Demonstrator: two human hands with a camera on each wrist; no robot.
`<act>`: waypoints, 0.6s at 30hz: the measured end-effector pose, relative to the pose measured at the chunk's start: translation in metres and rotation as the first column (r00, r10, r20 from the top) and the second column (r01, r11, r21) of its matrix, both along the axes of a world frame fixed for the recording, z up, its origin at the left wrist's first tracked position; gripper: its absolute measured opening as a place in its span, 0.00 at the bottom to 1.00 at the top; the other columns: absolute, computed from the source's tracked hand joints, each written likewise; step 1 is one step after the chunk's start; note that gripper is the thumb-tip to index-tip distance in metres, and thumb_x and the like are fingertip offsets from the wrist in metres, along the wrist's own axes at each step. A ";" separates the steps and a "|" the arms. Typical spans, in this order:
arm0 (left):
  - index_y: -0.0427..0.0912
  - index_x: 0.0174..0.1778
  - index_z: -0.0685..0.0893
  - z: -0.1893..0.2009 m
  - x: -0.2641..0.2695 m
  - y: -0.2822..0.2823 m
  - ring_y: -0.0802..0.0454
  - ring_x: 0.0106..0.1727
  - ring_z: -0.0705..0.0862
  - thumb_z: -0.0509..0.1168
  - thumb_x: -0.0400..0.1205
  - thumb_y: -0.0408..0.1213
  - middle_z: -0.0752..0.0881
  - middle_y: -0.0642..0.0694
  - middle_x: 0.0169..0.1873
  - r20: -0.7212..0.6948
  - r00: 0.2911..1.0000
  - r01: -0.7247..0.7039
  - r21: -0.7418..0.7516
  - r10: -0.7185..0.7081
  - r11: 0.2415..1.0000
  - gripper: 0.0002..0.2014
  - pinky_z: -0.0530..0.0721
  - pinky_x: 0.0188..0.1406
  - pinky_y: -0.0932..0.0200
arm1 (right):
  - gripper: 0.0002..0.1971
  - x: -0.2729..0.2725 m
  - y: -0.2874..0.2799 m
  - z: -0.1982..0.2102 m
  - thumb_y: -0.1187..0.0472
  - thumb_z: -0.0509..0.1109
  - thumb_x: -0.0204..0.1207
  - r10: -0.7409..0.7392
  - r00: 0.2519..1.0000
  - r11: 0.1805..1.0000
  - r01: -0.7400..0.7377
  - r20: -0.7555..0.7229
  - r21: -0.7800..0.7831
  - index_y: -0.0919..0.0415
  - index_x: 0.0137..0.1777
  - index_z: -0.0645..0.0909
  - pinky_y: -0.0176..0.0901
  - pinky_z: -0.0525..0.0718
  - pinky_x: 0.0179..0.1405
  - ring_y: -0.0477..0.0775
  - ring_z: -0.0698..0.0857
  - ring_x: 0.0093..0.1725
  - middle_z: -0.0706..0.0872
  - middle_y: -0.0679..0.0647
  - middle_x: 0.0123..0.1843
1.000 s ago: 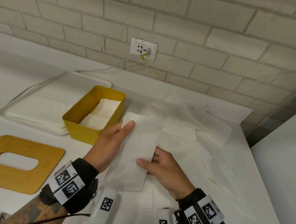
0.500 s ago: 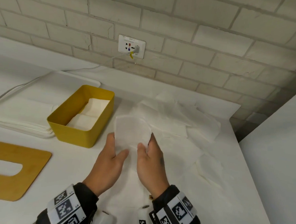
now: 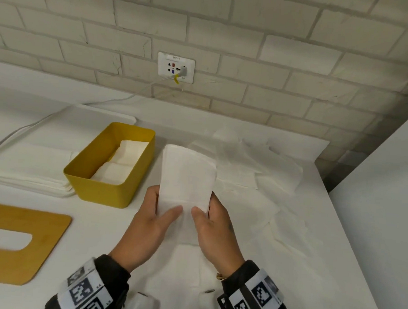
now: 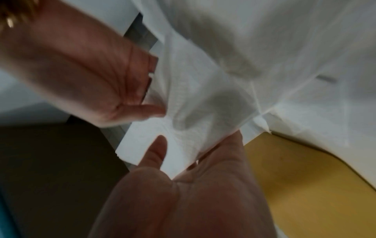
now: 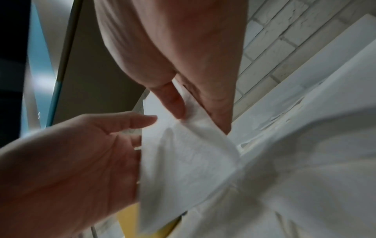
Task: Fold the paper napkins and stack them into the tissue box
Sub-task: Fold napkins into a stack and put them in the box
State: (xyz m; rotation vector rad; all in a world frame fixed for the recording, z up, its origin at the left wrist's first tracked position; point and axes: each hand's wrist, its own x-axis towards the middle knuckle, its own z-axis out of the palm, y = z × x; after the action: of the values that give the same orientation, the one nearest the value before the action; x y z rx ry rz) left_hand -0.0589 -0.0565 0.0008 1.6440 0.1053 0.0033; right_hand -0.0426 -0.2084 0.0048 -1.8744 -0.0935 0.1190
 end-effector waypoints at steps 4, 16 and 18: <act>0.51 0.68 0.84 0.021 -0.003 0.002 0.49 0.59 0.92 0.68 0.84 0.44 0.93 0.50 0.59 -0.082 0.995 0.025 -0.278 -0.050 0.960 0.16 0.86 0.59 0.46 | 0.19 0.001 -0.011 0.002 0.63 0.65 0.83 0.212 0.967 0.969 -0.189 -0.144 0.157 0.42 0.69 0.82 0.55 0.85 0.69 0.47 0.88 0.65 0.90 0.43 0.64; 0.51 0.58 0.87 -0.004 -0.002 0.004 0.44 0.53 0.93 0.64 0.87 0.39 0.95 0.48 0.53 -0.296 0.955 -0.165 -0.485 0.016 0.859 0.08 0.84 0.60 0.41 | 0.10 0.003 -0.118 -0.001 0.59 0.73 0.83 -0.496 0.744 0.766 0.618 -0.449 0.178 0.65 0.58 0.80 0.44 0.85 0.27 0.56 0.88 0.29 0.88 0.61 0.35; 0.49 0.59 0.87 -0.005 -0.002 0.003 0.42 0.56 0.91 0.64 0.87 0.40 0.94 0.47 0.53 -0.309 0.951 -0.169 -0.487 0.013 0.857 0.09 0.83 0.61 0.40 | 0.13 0.007 -0.134 -0.004 0.55 0.72 0.83 -0.505 0.719 0.813 0.582 -0.477 0.015 0.67 0.53 0.82 0.41 0.82 0.24 0.55 0.86 0.25 0.87 0.59 0.30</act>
State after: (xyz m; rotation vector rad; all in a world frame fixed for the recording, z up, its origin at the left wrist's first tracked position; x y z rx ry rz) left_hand -0.0610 -0.0537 -0.0038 1.0943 0.3844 -0.1856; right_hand -0.0360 -0.3422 0.0008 -1.5882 0.7597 0.1308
